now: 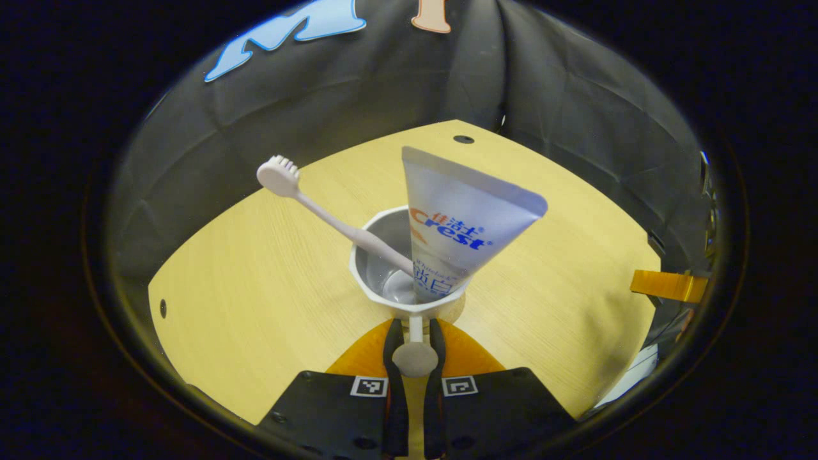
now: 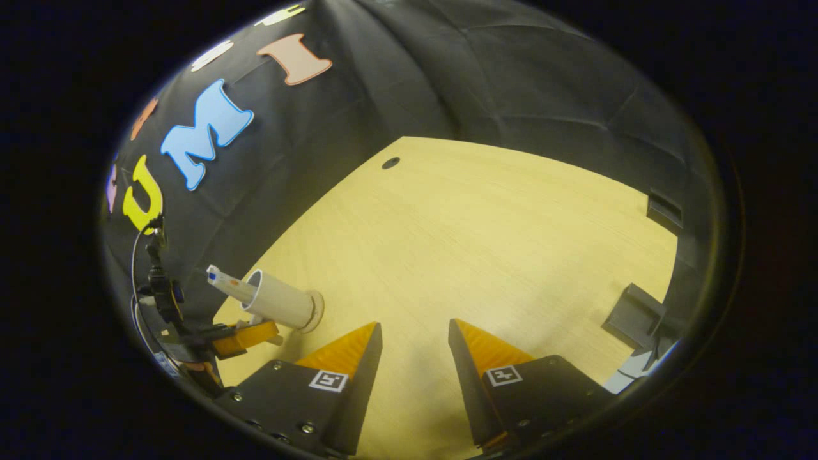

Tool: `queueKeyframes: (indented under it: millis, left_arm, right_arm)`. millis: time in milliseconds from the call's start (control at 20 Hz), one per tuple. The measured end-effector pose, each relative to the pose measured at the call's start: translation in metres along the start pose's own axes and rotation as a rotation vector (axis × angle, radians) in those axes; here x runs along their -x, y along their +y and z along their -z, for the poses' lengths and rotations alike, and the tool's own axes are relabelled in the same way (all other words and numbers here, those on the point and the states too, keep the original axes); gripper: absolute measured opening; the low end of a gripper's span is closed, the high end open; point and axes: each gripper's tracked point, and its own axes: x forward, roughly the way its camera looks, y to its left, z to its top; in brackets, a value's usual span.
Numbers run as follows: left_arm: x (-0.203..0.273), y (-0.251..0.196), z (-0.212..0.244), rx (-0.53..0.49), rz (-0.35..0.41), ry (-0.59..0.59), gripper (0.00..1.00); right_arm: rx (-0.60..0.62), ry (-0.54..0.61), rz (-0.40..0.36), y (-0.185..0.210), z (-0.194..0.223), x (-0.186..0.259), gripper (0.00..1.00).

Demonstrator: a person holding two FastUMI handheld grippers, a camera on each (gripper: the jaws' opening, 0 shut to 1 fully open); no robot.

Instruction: Put the toothbrush and toothpaste on the desktop into the cup, then pick up the cup and place it on the coaster on the desktop.

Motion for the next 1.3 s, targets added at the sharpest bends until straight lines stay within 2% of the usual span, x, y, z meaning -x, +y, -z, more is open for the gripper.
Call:
queueKeyframes:
  millis: [150, 200, 250, 300, 350, 400, 550, 600, 650, 800, 850, 900, 1000, 1050, 1100, 1300]
  left_arm:
    - [0.001, 0.001, 0.001, -0.017, -0.023, -0.008, 0.17]
    - [0.003, 0.0, -0.002, -0.018, -0.029, -0.008, 0.26]
    - [0.003, -0.001, -0.004, -0.015, -0.029, -0.013, 0.19]
    - [0.002, -0.002, -0.004, -0.011, -0.032, -0.019, 0.34]
    - [0.003, -0.002, -0.004, -0.008, -0.039, -0.018, 0.37]
    - [0.007, -0.003, -0.006, -0.008, -0.045, -0.029, 0.31]
    - [0.022, -0.004, -0.012, -0.009, -0.077, -0.07, 0.33]
    - [0.026, -0.004, -0.013, -0.005, -0.086, -0.075, 0.38]
    - [0.03, -0.005, -0.014, 0.005, -0.095, -0.085, 0.33]
    - [0.051, -0.006, -0.016, 0.045, -0.132, -0.129, 0.33]
    - [0.059, -0.006, -0.019, 0.063, -0.147, -0.149, 0.38]
    - [0.071, -0.007, -0.023, 0.079, -0.166, -0.175, 0.33]
    - [0.093, -0.011, -0.037, 0.103, -0.206, -0.231, 0.33]
    - [0.106, -0.013, -0.045, 0.111, -0.227, -0.264, 0.38]
    - [0.118, -0.015, -0.052, 0.118, -0.25, -0.302, 0.33]
    - [0.192, -0.033, -0.101, 0.197, -0.324, -0.505, 0.33]
  right_arm:
    - [0.003, 0.012, -0.002, -0.005, -0.003, -0.003, 0.63]
    - [0.003, 0.017, -0.006, -0.006, -0.004, -0.003, 0.63]
    - [0.003, 0.022, -0.011, -0.006, -0.005, -0.004, 0.63]
    - [0.005, 0.026, -0.017, -0.005, -0.006, -0.005, 0.63]
    - [0.011, 0.029, -0.024, -0.005, -0.008, -0.006, 0.63]
    - [0.019, 0.031, -0.031, -0.003, -0.01, -0.007, 0.63]
    - [0.048, 0.035, -0.059, 0.006, -0.019, -0.008, 0.63]
    - [0.063, 0.035, -0.073, 0.01, -0.024, -0.006, 0.63]
    - [0.086, 0.031, -0.086, 0.014, -0.029, -0.004, 0.63]
    - [0.191, 0.004, -0.126, 0.034, -0.05, 0.004, 0.63]
    - [0.228, -0.009, -0.142, 0.041, -0.058, 0.007, 0.63]
    - [0.263, -0.021, -0.159, 0.049, -0.065, 0.013, 0.63]
    - [0.33, -0.051, -0.193, 0.063, -0.079, 0.025, 0.63]
    - [0.36, -0.063, -0.212, 0.07, -0.086, 0.031, 0.63]
    - [0.387, -0.075, -0.231, 0.075, -0.091, 0.036, 0.63]
    - [0.483, -0.165, -0.3, 0.107, -0.121, 0.06, 0.63]
